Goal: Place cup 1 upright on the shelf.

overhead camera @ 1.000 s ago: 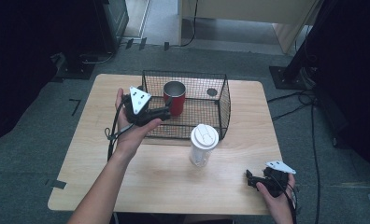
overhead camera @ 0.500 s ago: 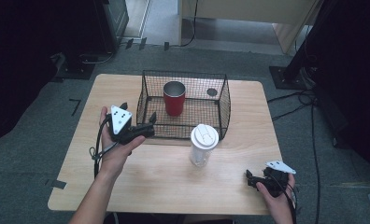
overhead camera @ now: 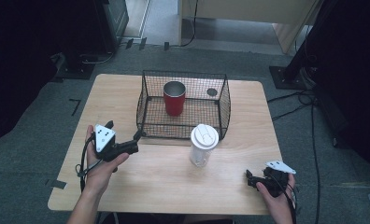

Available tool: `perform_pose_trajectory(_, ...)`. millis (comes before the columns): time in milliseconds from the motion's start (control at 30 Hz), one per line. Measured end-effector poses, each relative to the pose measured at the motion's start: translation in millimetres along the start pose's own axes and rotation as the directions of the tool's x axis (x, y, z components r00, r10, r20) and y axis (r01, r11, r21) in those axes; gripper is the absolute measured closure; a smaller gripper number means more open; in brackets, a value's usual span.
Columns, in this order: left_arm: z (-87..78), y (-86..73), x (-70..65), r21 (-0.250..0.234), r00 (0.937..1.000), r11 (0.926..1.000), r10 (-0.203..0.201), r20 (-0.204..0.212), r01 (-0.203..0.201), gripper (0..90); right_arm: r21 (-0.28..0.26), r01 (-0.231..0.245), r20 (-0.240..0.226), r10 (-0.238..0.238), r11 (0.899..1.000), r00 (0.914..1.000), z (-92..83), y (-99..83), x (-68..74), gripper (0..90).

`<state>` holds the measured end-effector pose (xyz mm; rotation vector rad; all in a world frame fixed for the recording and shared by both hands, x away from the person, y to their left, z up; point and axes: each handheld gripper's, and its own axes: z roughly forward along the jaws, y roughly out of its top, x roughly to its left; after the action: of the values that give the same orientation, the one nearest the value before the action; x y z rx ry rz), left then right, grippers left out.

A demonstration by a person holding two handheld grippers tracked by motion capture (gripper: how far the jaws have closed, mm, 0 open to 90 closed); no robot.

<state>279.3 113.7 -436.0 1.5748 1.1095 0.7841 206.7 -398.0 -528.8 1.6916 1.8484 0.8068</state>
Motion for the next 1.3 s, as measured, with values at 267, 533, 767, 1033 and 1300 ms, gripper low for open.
perform_pose_trajectory(267,-12.5,-31.6,16.4,0.056,0.9997,0.9984,-0.004,-0.024,0.006,0.0,0.0,0.0,0.0,0.0,1.0,1.0,0.0,0.0,0.0,0.0)
perform_pose_trajectory(533,-25.6,-59.8,30.2,0.116,0.9989,0.9932,-0.001,-0.046,0.006,0.0,0.0,0.0,0.0,0.0,1.0,1.0,0.0,0.0,0.0,0.0)
perform_pose_trajectory(767,-32.3,-82.7,42.9,0.185,0.9985,0.9826,-0.007,-0.055,0.017,0.3,0.0,-0.006,0.006,0.006,1.0,1.0,0.0,0.0,-0.2,0.0)
perform_pose_trajectory(1033,-40.6,-91.0,53.3,0.259,0.9977,0.9655,-0.013,-0.066,0.029,0.3,0.0,-0.006,0.006,0.006,1.0,1.0,0.0,0.0,-0.2,0.0)
perform_pose_trajectory(1300,-42.4,-93.7,63.1,0.388,0.9964,0.9216,0.019,-0.083,0.015,0.2,-0.001,-0.006,0.006,0.006,1.0,1.0,0.0,0.0,-0.2,0.0)
